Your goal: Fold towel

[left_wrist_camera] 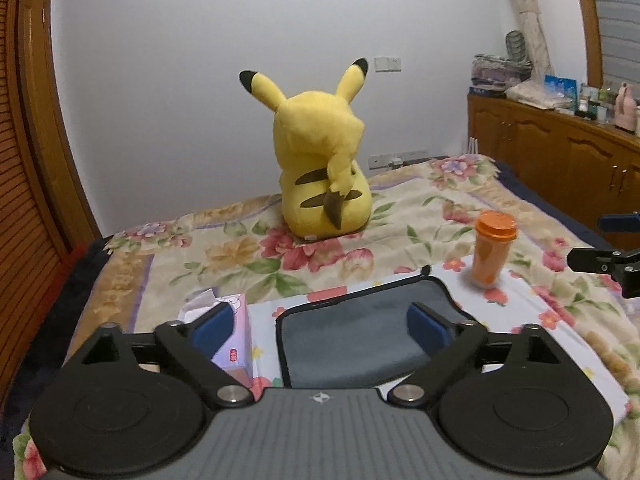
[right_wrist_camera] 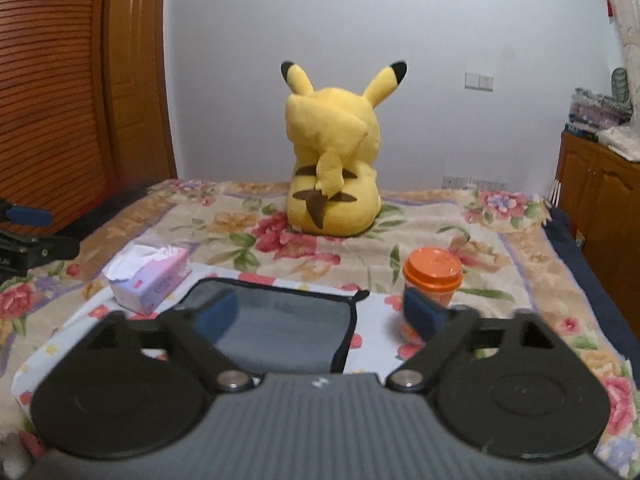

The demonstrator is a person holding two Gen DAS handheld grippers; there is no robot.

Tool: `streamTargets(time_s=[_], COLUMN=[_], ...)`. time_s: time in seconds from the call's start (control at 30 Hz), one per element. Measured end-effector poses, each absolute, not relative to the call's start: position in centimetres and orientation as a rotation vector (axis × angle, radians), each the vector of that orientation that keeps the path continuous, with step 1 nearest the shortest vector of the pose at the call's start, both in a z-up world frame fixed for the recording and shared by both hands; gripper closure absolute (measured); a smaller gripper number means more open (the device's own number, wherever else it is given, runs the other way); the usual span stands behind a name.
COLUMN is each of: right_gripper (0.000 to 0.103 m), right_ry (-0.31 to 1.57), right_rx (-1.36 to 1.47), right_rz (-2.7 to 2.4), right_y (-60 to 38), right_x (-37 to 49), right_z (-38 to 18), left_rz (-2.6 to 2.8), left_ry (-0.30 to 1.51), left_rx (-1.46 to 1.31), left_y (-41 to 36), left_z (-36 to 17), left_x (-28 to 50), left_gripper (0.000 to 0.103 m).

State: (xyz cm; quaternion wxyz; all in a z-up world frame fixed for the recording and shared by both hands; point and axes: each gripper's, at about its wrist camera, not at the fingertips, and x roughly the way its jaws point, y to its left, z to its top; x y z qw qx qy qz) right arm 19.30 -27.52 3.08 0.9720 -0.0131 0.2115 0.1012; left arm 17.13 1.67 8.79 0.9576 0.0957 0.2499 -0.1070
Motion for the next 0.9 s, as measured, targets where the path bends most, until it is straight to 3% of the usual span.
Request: streamTargets(time_s=[0.53, 0.9], right_gripper=[0.000, 0.000], right_ry=[0.414, 0.428], right_rx=[-0.026, 0.014], right_rz=[0.188, 0.190], right_y=[-26.8, -25.9], right_x=[15.3, 12.0], right_z=[3.6, 2.2], left_rz=[-0.179, -0.193], left_ry=[0.506, 0.553], left_rx=[0.195, 0.160], left_y=[1.3, 0.7], left_z=[9.2, 6.6], left_x=[11.3, 8.1], left_gripper=[0.000, 0.000])
